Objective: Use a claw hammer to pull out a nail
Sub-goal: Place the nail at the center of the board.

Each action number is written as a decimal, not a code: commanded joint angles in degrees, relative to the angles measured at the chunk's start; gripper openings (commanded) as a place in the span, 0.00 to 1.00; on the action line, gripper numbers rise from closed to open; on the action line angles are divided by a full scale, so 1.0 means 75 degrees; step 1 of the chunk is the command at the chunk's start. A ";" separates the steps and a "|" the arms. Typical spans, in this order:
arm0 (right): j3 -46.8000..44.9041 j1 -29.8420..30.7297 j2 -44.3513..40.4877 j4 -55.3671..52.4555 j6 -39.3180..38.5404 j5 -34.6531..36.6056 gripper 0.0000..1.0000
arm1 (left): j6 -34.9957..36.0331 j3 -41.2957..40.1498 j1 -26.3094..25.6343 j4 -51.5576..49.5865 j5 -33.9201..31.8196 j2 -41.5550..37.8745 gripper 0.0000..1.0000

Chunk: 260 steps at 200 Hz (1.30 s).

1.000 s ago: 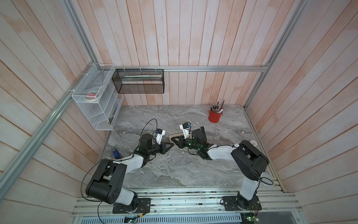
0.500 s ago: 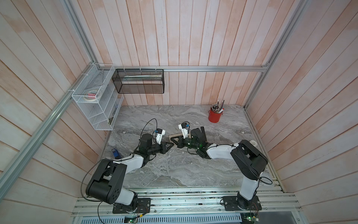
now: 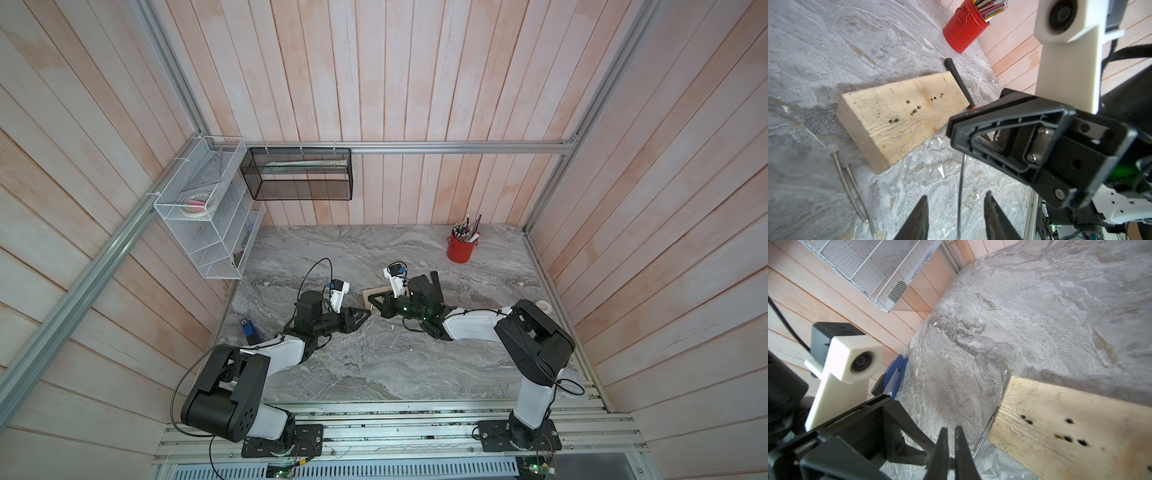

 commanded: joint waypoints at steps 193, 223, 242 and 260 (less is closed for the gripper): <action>0.2959 0.0877 0.2439 -0.2456 -0.1821 0.1591 0.37 | -0.0671 -0.1025 0.1458 -0.0638 -0.1667 -0.1367 0.49; 0.2808 0.0874 0.1988 -0.2470 -0.2015 0.1733 0.38 | -0.0617 -0.0960 0.1458 -0.0692 -0.1694 -0.1400 0.50; 0.2499 0.0874 0.1275 -0.2415 -0.2155 0.1842 0.39 | -0.0497 -0.0814 0.1458 -0.0931 -0.1891 -0.1530 0.56; 0.1892 0.0874 0.0342 -0.2187 -0.2370 0.2128 0.45 | -0.0305 -0.0612 0.1458 -0.1274 -0.2406 -0.1780 0.68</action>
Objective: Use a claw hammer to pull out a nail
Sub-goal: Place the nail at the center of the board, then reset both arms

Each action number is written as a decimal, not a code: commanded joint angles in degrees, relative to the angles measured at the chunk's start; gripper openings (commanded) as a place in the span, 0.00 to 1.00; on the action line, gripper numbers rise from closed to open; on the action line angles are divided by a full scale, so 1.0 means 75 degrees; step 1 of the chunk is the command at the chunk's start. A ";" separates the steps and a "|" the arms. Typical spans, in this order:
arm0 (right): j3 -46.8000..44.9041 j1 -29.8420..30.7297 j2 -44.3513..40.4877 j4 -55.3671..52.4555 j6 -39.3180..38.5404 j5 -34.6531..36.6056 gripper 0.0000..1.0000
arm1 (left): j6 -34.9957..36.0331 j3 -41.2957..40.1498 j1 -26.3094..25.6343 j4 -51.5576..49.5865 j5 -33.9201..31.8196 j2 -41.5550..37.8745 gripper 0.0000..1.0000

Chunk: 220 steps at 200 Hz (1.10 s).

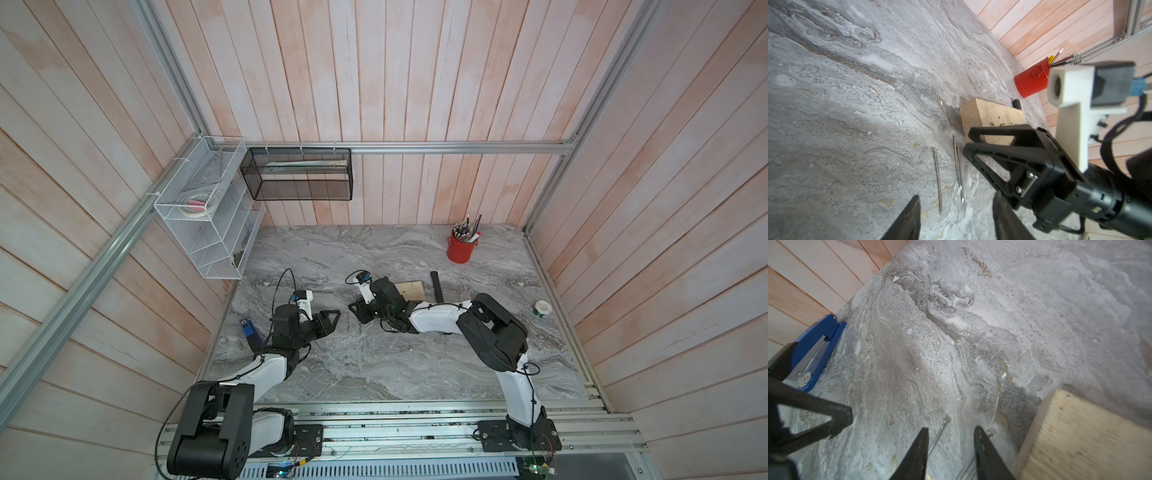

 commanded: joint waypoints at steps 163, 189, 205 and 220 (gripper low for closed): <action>-0.8815 -0.6537 -0.6963 0.5254 -0.2375 0.3280 0.98 | 0.3558 -0.0268 0.0540 0.3152 -0.3513 0.0535 1.00; -0.8434 -0.6779 -0.6378 0.5308 -0.2717 0.2979 0.98 | 0.3895 -0.0228 0.0687 0.4027 -0.3228 0.1036 1.00; -0.8586 -0.7122 -0.5783 0.6643 -0.2676 0.2443 0.98 | 0.3992 -0.0025 0.0950 0.3993 -0.2612 0.1283 1.00; -0.8117 -0.7295 -0.5553 0.6033 -0.2581 0.2274 0.98 | 0.4160 -0.0468 0.1064 0.5077 -0.2498 0.1350 1.00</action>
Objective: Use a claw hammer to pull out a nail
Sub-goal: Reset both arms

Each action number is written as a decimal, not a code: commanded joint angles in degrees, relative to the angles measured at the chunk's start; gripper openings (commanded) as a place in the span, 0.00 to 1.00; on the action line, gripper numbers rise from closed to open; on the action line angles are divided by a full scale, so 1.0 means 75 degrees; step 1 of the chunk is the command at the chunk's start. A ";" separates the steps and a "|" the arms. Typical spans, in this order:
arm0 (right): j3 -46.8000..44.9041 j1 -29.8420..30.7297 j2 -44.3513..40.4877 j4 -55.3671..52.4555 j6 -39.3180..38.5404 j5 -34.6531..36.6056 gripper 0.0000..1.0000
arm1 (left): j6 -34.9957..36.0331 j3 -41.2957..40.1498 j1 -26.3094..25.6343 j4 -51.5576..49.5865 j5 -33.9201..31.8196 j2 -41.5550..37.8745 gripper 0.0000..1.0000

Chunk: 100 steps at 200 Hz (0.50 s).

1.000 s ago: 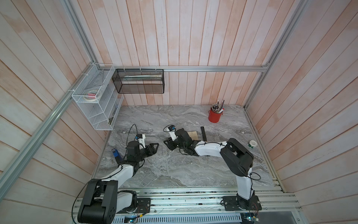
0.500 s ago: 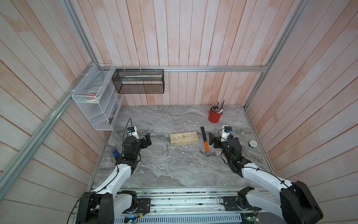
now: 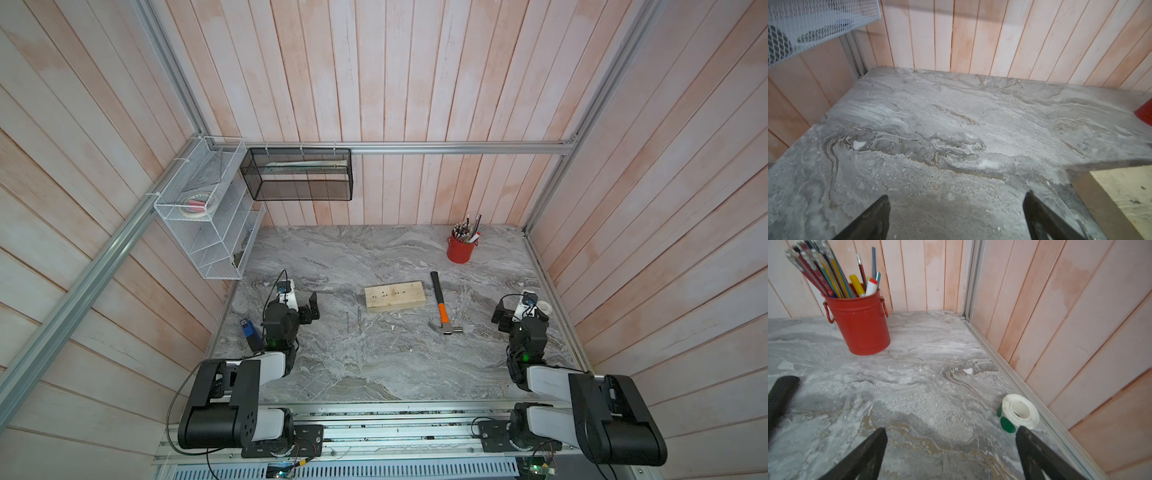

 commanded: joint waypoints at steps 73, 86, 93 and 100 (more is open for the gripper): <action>0.0404 -0.0369 0.0257 0.0571 -0.0444 -0.1655 0.98 | 0.0184 -0.0306 0.0307 0.2677 0.0243 0.1258 1.00; 0.0396 -0.0363 0.0245 0.0562 -0.0521 -0.1798 0.98 | 0.0201 -0.0291 0.0266 0.2655 0.0170 0.1265 1.00; 0.0401 -0.0366 0.0247 0.0539 -0.0576 -0.1889 0.98 | 0.0207 -0.0291 0.0260 0.2646 0.0157 0.1257 1.00; 0.0400 -0.0349 0.0224 0.0526 -0.0596 -0.1893 0.98 | 0.0217 -0.0283 0.0255 0.2631 0.0130 0.1259 1.00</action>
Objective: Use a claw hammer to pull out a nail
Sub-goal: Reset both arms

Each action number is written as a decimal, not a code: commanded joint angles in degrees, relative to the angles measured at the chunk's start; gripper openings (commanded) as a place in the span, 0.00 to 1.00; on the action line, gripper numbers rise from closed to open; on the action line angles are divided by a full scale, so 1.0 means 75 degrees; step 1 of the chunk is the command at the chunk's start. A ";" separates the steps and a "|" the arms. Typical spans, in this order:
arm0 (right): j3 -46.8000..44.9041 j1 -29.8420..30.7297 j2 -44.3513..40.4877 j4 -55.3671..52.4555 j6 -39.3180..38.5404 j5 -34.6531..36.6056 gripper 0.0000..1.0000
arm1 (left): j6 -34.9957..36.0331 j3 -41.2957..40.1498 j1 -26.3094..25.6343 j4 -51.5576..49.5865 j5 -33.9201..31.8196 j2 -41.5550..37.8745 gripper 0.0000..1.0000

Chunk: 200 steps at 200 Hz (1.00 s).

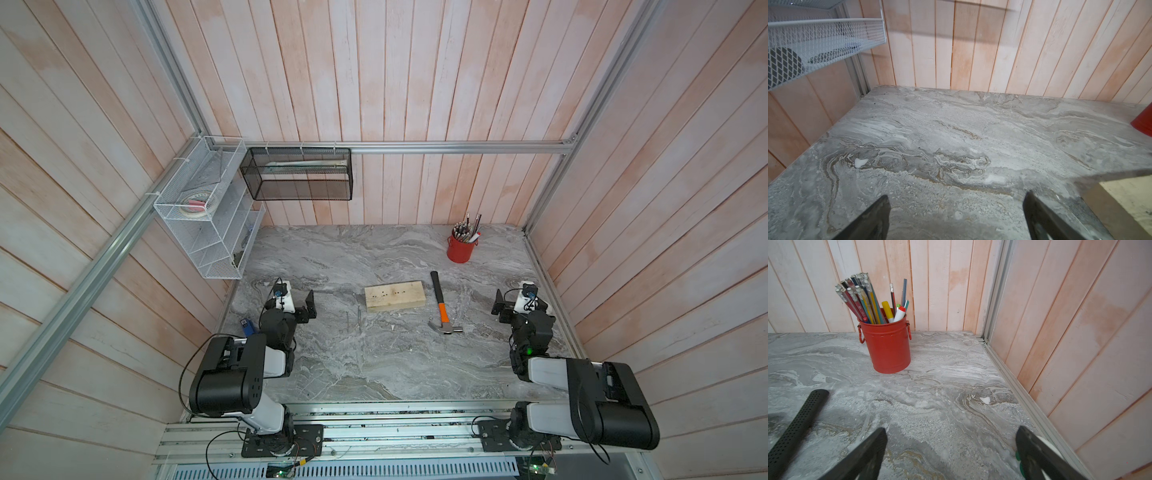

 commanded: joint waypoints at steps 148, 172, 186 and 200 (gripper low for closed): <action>0.0340 0.0119 0.1494 0.1153 0.0495 -0.0989 0.98 | 0.0152 0.0115 -0.0085 0.0211 -0.0182 -0.0038 1.00; -0.0028 0.0145 0.1519 0.1987 0.0725 -0.0419 0.98 | 0.0149 0.0120 -0.0081 0.0203 -0.0193 -0.0035 1.00; 0.0297 0.0148 0.1557 0.1384 0.0697 -0.0407 0.98 | 0.0147 0.0115 -0.0089 0.0203 -0.0193 -0.0042 1.00; 0.0247 0.0158 0.1598 0.1536 0.0694 -0.0396 0.98 | 0.0151 0.0117 -0.0090 0.0210 -0.0193 -0.0033 1.00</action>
